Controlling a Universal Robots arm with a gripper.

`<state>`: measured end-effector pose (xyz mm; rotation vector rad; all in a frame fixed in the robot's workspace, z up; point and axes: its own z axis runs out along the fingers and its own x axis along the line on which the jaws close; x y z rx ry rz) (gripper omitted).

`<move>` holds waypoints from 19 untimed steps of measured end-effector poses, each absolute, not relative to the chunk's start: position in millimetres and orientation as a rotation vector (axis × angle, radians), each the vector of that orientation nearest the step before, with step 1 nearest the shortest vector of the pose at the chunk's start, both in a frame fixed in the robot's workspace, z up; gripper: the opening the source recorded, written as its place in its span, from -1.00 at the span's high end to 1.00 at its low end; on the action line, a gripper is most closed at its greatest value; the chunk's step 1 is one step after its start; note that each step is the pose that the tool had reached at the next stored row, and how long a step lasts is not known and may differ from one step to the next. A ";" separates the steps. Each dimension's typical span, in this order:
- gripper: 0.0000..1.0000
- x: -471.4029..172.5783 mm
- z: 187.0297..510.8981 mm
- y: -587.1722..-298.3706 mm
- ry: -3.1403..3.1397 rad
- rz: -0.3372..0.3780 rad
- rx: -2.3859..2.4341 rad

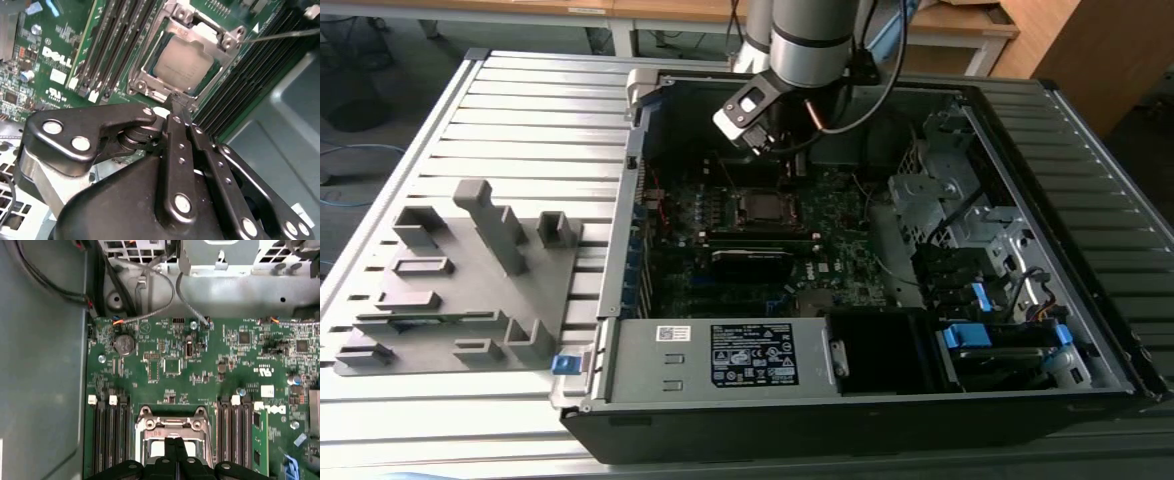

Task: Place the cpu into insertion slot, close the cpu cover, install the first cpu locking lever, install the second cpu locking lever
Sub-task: 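Close the cpu cover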

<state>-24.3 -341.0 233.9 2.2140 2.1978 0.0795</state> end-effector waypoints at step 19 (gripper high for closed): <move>0.79 -24.8 233.2 -341.0 2.234 0.054 2.203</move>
